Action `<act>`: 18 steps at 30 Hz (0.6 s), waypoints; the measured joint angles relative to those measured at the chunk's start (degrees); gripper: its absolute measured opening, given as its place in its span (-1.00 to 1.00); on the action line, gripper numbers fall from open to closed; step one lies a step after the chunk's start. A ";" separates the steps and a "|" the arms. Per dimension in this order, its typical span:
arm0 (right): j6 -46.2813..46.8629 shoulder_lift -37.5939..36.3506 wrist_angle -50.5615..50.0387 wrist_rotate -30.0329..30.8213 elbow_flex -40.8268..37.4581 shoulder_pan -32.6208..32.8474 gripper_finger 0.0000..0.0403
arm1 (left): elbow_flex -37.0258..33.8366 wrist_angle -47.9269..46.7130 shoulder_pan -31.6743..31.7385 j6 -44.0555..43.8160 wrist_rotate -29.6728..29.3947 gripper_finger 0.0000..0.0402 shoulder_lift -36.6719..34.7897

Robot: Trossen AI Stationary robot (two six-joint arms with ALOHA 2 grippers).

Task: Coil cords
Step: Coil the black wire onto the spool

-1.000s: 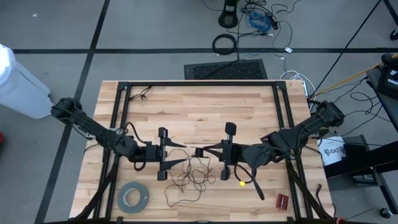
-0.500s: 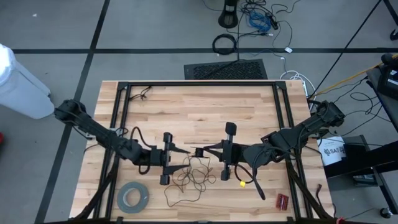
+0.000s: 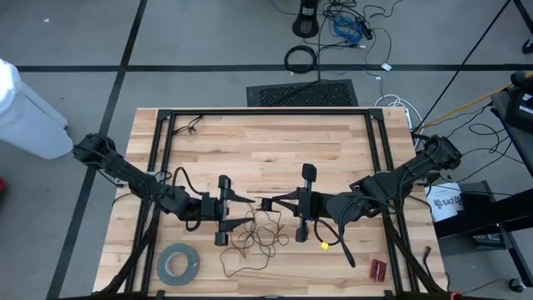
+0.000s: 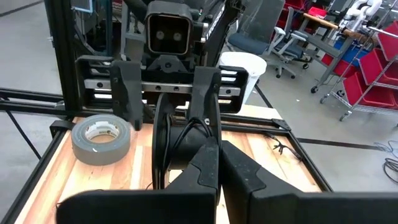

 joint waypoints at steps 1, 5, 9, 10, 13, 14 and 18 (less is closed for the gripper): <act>0.00 0.11 0.02 0.02 0.02 0.00 -1.00 | 0.00 0.19 0.14 -0.01 0.16 0.06 0.00; -0.02 0.56 0.03 0.02 0.07 -0.16 -1.00 | 0.00 0.20 0.47 -0.02 0.86 0.06 0.00; -0.02 0.72 -0.02 0.02 0.09 -0.39 -1.00 | 0.00 0.54 0.83 -0.03 2.31 0.06 0.00; 0.00 0.72 0.06 0.02 0.09 -0.46 -1.00 | 0.00 0.73 0.95 -0.07 2.80 0.06 0.00; -0.15 0.74 0.70 0.01 0.09 -0.46 -1.00 | 0.00 0.75 1.06 0.00 3.20 0.06 0.06; -0.28 0.74 1.22 0.01 0.09 -0.46 -1.00 | 0.00 0.89 1.20 0.00 3.22 0.06 0.28; -0.44 0.72 2.37 -1.31 0.09 -0.46 -1.00 | -0.02 3.37 1.68 -0.02 3.34 0.05 1.74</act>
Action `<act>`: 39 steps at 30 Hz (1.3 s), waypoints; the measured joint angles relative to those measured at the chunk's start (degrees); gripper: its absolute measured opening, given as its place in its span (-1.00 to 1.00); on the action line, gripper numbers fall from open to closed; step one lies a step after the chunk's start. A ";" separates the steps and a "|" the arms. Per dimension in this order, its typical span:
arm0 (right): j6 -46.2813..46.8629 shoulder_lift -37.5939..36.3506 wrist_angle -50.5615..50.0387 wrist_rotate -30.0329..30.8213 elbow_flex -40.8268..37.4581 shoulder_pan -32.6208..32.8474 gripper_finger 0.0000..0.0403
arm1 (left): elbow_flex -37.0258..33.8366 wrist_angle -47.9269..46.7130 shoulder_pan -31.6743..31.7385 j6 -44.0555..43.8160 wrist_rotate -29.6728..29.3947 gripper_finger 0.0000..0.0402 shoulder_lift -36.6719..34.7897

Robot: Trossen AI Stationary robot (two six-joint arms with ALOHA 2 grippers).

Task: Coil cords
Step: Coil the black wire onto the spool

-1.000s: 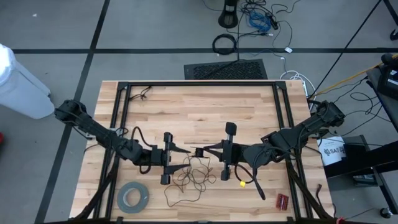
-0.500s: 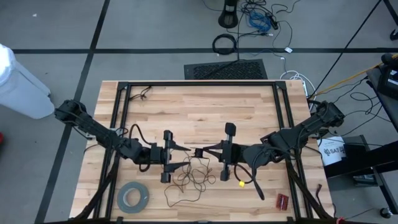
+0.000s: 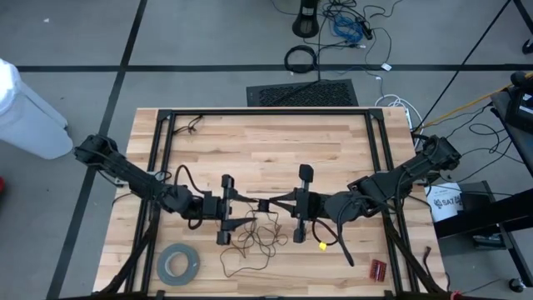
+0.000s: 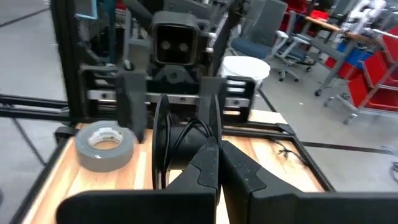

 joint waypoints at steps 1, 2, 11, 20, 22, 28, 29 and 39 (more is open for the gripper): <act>-0.07 0.00 0.27 -0.09 0.00 0.00 -1.00 | 0.00 0.70 0.12 -0.01 0.00 0.04 0.39; -0.08 0.00 0.32 -0.09 0.00 0.02 -1.00 | 0.00 1.11 0.13 0.00 0.01 0.03 0.69; -0.04 0.00 0.34 -0.18 0.00 0.01 -1.00 | 0.00 5.42 0.34 0.10 0.01 -0.30 1.97; 0.07 0.00 0.44 0.22 0.00 -0.02 -1.00 | 0.00 6.37 0.33 0.17 -0.17 -0.81 1.99; 0.49 0.00 0.43 0.25 0.00 -0.04 -1.00 | 0.00 6.33 0.31 0.20 -0.10 -0.93 1.99; 0.18 0.00 0.17 0.17 0.00 0.12 -0.99 | 0.00 5.98 0.29 0.20 -0.21 -0.96 1.99; -0.12 -0.01 0.08 0.24 0.00 0.34 -0.97 | 0.00 5.78 0.29 0.20 -0.21 -0.96 1.99; 3.45 -4.38 -5.54 1.50 -0.07 3.36 -0.58 | -0.02 -2.80 0.42 -1.51 -1.20 -0.98 -1.83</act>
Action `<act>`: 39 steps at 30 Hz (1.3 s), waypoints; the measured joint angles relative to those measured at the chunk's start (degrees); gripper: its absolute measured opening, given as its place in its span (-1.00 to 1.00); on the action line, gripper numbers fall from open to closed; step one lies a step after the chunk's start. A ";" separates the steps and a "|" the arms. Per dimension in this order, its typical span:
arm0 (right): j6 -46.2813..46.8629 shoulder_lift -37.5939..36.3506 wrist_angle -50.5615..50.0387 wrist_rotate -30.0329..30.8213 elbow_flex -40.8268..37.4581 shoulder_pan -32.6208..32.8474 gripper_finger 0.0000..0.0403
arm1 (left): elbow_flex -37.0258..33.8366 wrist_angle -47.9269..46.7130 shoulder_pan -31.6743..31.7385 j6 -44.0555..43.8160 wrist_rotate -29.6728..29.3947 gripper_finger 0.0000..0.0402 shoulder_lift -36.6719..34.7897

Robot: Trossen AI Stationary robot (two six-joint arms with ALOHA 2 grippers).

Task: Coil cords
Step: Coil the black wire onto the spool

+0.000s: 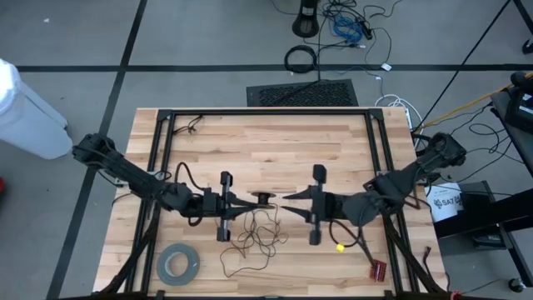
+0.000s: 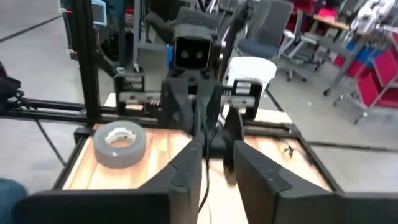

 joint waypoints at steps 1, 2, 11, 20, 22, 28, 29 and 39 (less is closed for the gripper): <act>1.66 -0.51 -1.56 0.05 0.00 0.52 -0.55 | 0.00 -1.69 -0.04 -0.86 0.03 -0.98 -0.89; 3.39 -0.83 -3.14 0.18 0.00 1.05 -0.52 | 0.00 -3.58 -0.06 -1.78 0.07 -0.98 -1.89; 9.45 1.95 -6.21 8.01 -3.81 4.56 -0.41 | 0.12 -21.45 -0.20 -5.21 5.04 -0.99 -11.43; 6.10 3.80 5.56 0.78 -6.25 -2.12 -0.41 | 7.45 -44.76 -0.59 -9.75 6.20 -0.99 -13.19; 5.04 4.51 7.76 -1.76 -6.25 -3.54 -0.41 | 8.46 -45.01 -0.59 -9.83 6.20 -0.99 -12.99; 2.54 5.93 12.71 -5.06 -6.25 -4.95 -0.41 | 8.83 -45.92 -0.59 -9.90 6.21 -0.99 -12.62; 2.55 6.00 13.01 -5.90 -6.25 -5.15 -0.41 | 8.83 -45.89 -0.59 -9.90 6.20 -0.99 -12.67; 2.57 6.08 12.97 -8.60 -6.25 -6.62 -0.41 | 8.81 -46.06 -0.59 -9.46 6.15 -0.99 -12.41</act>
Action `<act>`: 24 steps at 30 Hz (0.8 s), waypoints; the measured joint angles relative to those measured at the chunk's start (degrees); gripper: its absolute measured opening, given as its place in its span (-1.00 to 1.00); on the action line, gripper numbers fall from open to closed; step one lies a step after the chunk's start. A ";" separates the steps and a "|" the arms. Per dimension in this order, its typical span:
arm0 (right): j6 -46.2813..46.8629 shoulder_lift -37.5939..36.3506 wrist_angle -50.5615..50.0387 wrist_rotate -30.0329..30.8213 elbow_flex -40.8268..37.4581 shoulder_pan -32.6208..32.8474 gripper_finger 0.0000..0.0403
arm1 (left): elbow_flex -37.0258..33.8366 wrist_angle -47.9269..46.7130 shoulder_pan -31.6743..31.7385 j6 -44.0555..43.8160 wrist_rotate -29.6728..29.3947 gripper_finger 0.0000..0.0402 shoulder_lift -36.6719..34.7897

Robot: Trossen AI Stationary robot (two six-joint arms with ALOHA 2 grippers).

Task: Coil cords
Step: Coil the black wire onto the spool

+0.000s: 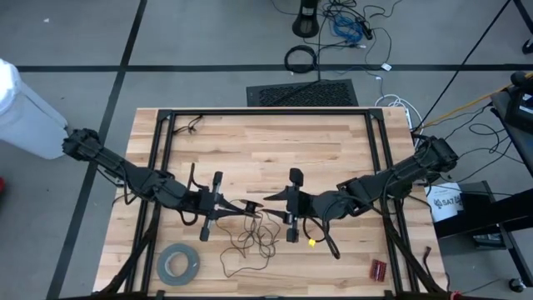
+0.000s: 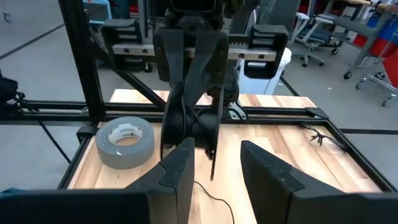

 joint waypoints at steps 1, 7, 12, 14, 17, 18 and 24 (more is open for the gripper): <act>0.00 0.00 0.04 -1.06 0.00 -0.40 -0.41 | -0.02 0.27 0.00 0.00 0.00 -0.99 0.06; 0.26 0.02 -0.01 -5.12 0.00 -2.23 -0.41 | -0.02 0.87 0.00 0.02 -0.02 -0.99 0.04; -0.33 1.45 0.39 -6.31 0.00 -3.21 -0.42 | -0.02 1.11 0.00 0.02 -0.05 -0.99 0.04; -0.71 2.02 1.18 -8.05 0.00 -3.75 -0.46 | -0.02 1.12 0.00 0.00 -0.07 -0.99 0.04; -2.82 2.87 3.09 -8.28 0.00 -4.21 -0.58 | -0.02 0.84 -0.04 -0.01 -0.28 -0.99 -0.03; -3.39 2.89 3.45 -8.40 0.00 -4.20 -0.63 | -0.02 0.86 -0.04 -0.19 -0.28 -0.99 -0.03; -5.07 2.89 3.75 -8.14 -0.01 -4.23 -0.96 | -0.20 0.78 -0.09 -1.33 -0.21 -0.97 -0.03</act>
